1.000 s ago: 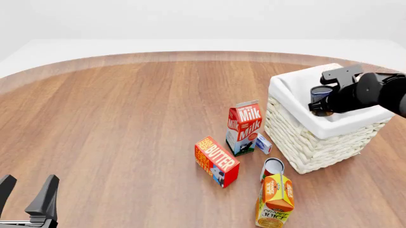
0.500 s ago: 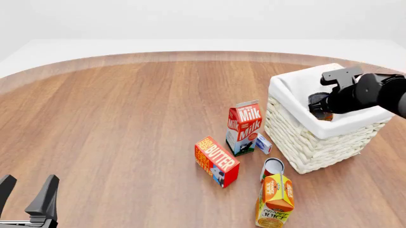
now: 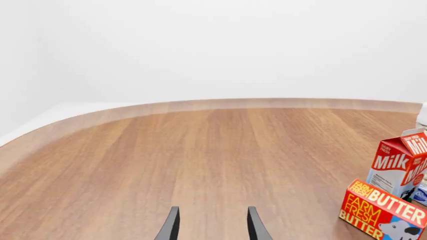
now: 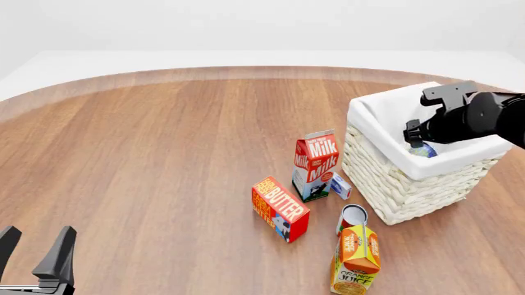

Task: Pick up the alphabet soup, and put it in the basket.

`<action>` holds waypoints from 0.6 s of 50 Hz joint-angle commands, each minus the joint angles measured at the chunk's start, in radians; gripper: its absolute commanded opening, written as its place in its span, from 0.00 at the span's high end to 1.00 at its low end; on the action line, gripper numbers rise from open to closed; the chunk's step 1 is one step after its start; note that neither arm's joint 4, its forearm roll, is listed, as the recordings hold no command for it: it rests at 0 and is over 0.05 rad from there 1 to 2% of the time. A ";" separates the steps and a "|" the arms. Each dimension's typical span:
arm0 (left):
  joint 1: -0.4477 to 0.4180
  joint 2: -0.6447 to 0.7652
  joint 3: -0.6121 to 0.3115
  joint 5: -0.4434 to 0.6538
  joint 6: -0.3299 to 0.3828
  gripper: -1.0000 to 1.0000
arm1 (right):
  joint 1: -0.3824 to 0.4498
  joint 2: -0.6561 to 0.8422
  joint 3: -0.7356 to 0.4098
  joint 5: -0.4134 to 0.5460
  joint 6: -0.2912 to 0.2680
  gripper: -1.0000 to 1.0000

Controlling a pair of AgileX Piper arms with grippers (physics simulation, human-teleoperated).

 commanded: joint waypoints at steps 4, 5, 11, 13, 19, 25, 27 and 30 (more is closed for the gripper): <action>0.000 0.000 0.000 0.000 0.000 0.00 | -0.002 -0.046 0.018 -0.013 0.012 0.00; 0.000 0.000 0.000 0.000 0.000 0.00 | -0.004 -0.049 0.020 -0.013 0.011 0.00; 0.000 0.000 0.000 0.000 0.000 0.00 | -0.004 -0.083 0.052 -0.032 0.023 0.00; 0.000 0.000 0.000 0.000 0.000 0.00 | -0.005 -0.094 0.064 -0.038 0.023 0.00; 0.000 0.000 0.000 0.000 0.000 0.00 | 0.003 -0.143 0.083 -0.039 0.046 0.00; 0.000 0.000 0.000 0.000 0.000 0.00 | 0.014 -0.183 0.102 -0.042 0.052 0.00; 0.000 0.000 0.000 0.000 0.000 0.00 | 0.019 -0.200 0.111 -0.045 0.059 0.00; 0.000 0.000 0.000 0.000 0.000 0.00 | 0.024 -0.222 0.125 -0.049 0.067 0.00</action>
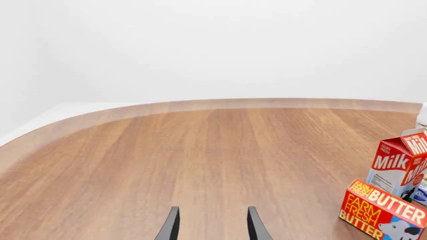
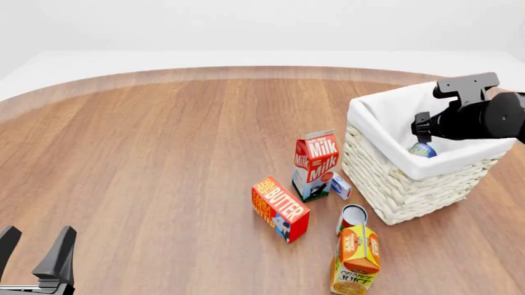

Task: Pick up the alphabet soup, and put it in the basket.

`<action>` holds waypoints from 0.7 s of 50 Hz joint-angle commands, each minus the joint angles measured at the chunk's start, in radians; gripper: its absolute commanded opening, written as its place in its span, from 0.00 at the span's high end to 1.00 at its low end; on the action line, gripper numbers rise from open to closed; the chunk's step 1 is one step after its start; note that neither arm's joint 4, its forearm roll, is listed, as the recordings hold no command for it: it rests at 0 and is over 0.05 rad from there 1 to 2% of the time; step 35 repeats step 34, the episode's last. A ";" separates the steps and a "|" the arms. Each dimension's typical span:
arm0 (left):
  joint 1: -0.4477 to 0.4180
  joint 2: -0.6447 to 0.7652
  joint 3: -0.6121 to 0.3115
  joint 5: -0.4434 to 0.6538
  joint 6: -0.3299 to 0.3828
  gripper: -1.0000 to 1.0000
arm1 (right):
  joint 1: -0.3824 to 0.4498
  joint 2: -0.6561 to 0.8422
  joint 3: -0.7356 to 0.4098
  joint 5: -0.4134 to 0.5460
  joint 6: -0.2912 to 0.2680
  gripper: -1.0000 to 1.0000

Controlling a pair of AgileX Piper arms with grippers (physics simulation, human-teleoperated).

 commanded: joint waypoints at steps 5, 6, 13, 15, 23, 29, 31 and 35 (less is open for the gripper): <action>0.000 0.000 0.000 0.000 0.000 0.00 | 0.012 -0.107 0.073 -0.023 0.028 0.00; 0.000 0.000 0.000 0.000 0.000 0.00 | 0.007 -0.125 0.078 -0.024 0.032 0.00; 0.000 0.000 0.000 0.000 0.000 0.00 | 0.007 -0.177 0.114 -0.031 0.037 0.00; 0.000 0.000 0.000 0.000 0.000 0.00 | 0.012 -0.199 0.131 -0.035 0.050 0.00; 0.000 0.000 0.000 0.000 0.000 0.00 | 0.010 -0.260 0.166 -0.041 0.056 0.00; 0.000 0.000 0.000 0.000 0.000 0.00 | 0.016 -0.309 0.195 -0.045 0.060 0.00; 0.000 0.000 0.000 0.000 0.000 0.00 | 0.014 -0.320 0.201 -0.045 0.059 0.00; 0.000 0.000 0.000 0.000 0.000 0.00 | 0.014 -0.338 0.218 -0.050 0.062 0.00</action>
